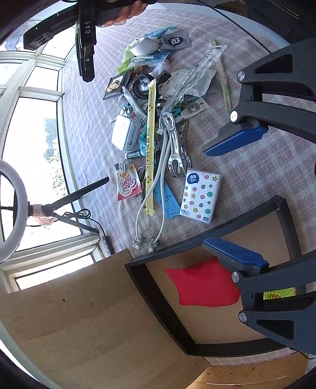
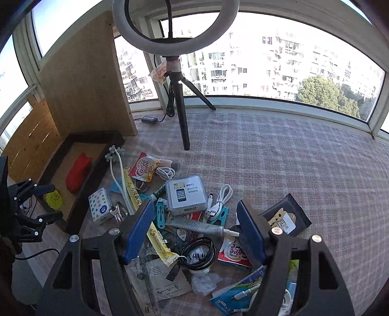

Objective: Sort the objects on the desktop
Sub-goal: 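Withdraw both tools from the tray back toward the pile, then grasp the white dotted tissue pack with the left tool while the right grasps the phone-card box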

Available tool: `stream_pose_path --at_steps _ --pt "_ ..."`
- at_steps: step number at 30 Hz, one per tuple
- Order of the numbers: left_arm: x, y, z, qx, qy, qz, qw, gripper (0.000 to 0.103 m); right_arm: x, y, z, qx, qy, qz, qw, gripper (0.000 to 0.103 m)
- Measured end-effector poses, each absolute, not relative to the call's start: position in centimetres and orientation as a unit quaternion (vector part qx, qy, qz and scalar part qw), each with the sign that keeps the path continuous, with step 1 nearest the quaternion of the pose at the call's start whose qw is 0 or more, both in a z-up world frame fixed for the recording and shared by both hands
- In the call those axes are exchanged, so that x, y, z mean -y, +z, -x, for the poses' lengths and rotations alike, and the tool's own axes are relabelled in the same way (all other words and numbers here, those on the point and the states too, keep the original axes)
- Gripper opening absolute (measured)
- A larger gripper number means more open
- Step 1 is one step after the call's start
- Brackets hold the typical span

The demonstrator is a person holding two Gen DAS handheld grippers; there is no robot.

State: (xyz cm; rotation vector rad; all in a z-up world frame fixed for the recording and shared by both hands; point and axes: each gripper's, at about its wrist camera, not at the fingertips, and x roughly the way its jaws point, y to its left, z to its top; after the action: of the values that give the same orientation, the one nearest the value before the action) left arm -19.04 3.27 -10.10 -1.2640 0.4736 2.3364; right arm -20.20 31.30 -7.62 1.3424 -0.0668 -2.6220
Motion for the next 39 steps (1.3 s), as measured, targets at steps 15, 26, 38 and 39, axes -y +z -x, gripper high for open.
stream_pose_path --at_steps 15,26,38,39 --pt "-7.7 -16.6 24.2 -0.245 0.767 0.527 0.271 0.068 -27.3 -14.0 27.3 -0.05 -0.815 -0.555 0.16 0.07" --pt "-8.4 -18.4 25.8 -0.259 0.744 0.547 0.284 0.068 -26.1 -18.0 31.6 -0.059 -0.77 -0.609 0.182 0.07" --pt "-8.8 -19.0 25.8 -0.272 0.744 0.535 0.292 0.075 -25.0 -20.7 31.8 -0.076 -0.747 -0.631 0.195 0.072" --pt "-8.7 -19.0 25.8 -0.274 0.745 0.535 0.29 0.075 -25.1 -20.8 31.6 -0.075 -0.747 -0.631 0.195 0.072"
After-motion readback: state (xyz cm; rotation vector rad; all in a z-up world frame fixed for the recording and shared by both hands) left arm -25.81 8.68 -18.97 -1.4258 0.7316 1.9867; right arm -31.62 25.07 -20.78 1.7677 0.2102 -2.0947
